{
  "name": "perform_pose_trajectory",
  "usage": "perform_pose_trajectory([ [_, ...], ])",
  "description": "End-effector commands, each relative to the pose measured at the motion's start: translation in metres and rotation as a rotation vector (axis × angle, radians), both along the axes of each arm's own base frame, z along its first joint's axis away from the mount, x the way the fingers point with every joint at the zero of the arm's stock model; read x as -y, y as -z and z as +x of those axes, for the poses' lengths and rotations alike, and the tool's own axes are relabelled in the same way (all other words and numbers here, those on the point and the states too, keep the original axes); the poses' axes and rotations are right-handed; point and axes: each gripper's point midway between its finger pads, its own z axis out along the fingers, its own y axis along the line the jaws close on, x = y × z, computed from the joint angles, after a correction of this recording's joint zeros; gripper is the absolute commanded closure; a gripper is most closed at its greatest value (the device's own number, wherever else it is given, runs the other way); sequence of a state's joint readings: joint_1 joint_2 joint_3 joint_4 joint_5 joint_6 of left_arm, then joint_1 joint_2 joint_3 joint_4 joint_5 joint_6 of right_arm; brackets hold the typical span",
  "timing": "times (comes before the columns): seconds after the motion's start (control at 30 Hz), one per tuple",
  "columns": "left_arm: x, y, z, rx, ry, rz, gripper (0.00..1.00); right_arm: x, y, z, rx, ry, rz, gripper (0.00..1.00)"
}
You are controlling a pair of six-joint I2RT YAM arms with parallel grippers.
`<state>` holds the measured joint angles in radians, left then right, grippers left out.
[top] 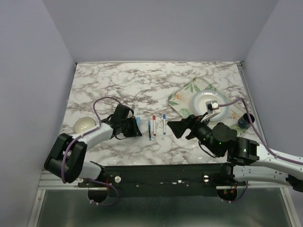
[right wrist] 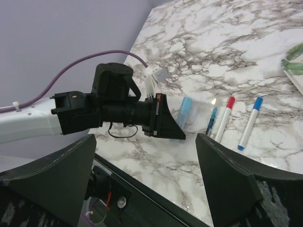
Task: Insert the pens into the pen caps
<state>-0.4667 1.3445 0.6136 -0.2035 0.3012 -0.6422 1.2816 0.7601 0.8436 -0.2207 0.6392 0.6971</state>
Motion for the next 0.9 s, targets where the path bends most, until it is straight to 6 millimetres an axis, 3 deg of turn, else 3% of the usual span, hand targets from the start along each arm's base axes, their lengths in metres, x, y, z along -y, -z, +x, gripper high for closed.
perform_pose_trajectory([
  [0.0, 0.005, 0.011, 0.008, -0.014, -0.028, -0.004, 0.87, 0.013, 0.009, 0.004, -0.009, 0.055, -0.011, 0.07],
  [0.33, 0.004, 0.003, 0.012, -0.018, -0.009, 0.026, 0.48, 0.01, 0.009, 0.003, -0.016, 0.046, -0.011, 0.07],
  [0.47, 0.001, -0.019, 0.015, 0.023, -0.028, 0.027, 0.45, 0.01, 0.008, 0.003, -0.024, 0.044, -0.021, 0.07],
  [0.57, -0.001, -0.052, 0.021, 0.093, -0.029, 0.018, 0.32, 0.011, 0.012, 0.003, -0.04, 0.051, -0.038, 0.06],
  [0.67, -0.002, -0.1, 0.029, 0.221, -0.003, 0.008, 0.14, 0.015, 0.019, 0.005, -0.056, 0.075, -0.061, 0.04],
  [0.73, -0.001, -0.142, 0.033, 0.347, 0.038, -0.018, 0.01, 0.021, 0.023, 0.006, -0.058, 0.094, -0.086, 0.0],
  [0.87, 0.007, -0.21, 0.023, 0.569, 0.149, -0.113, 0.01, 0.034, 0.023, 0.008, -0.057, 0.137, -0.098, 0.0],
])
